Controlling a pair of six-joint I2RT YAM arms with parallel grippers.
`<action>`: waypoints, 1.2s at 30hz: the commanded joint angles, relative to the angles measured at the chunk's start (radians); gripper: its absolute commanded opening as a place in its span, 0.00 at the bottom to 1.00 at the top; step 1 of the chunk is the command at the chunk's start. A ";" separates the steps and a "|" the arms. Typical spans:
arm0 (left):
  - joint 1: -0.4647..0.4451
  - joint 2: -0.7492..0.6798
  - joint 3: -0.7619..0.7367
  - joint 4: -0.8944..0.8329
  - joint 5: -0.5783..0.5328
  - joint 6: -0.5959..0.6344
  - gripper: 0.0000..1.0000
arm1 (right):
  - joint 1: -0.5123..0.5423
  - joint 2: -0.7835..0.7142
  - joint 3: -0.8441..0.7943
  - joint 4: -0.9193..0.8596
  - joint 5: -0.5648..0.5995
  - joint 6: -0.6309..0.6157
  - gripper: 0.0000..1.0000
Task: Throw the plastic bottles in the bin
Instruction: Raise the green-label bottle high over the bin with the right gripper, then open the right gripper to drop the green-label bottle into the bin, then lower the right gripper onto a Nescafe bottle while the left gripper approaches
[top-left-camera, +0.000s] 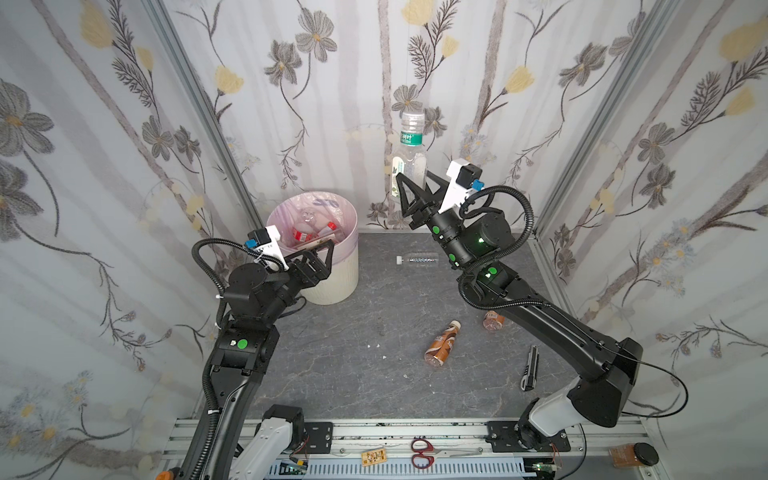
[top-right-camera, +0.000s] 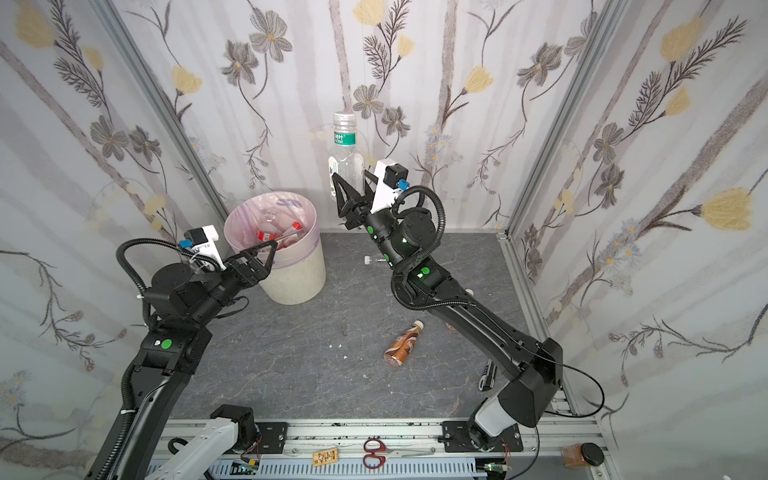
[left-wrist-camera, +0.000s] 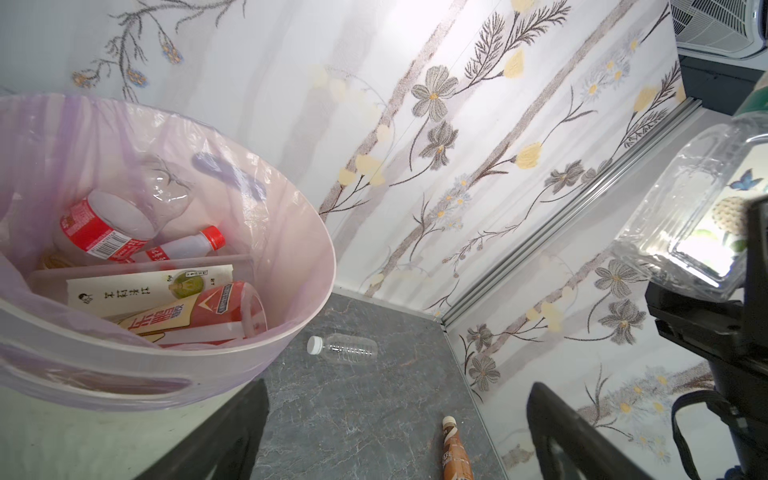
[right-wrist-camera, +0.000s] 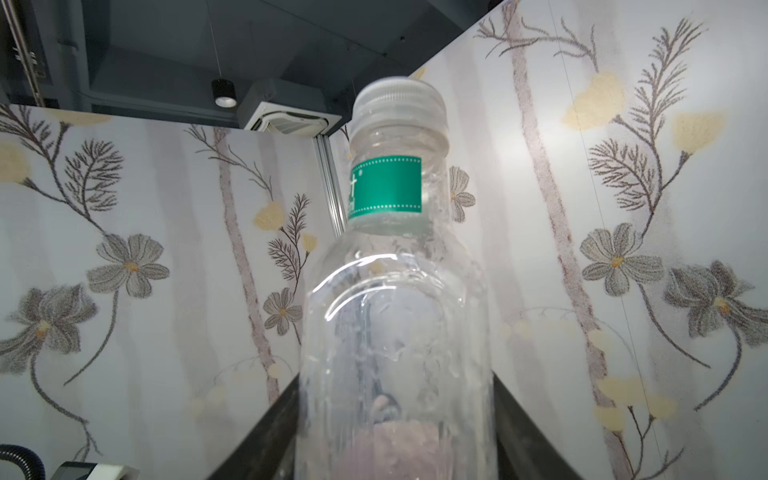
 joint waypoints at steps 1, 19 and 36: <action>0.002 0.000 0.026 -0.030 -0.044 0.044 1.00 | 0.002 0.041 0.018 0.249 -0.017 0.003 0.60; 0.001 -0.054 -0.021 -0.096 -0.085 0.073 1.00 | 0.018 0.684 1.022 -0.658 -0.127 0.026 1.00; -0.071 0.010 -0.107 -0.073 -0.028 0.010 1.00 | -0.071 -0.078 -0.009 -0.561 0.277 0.044 1.00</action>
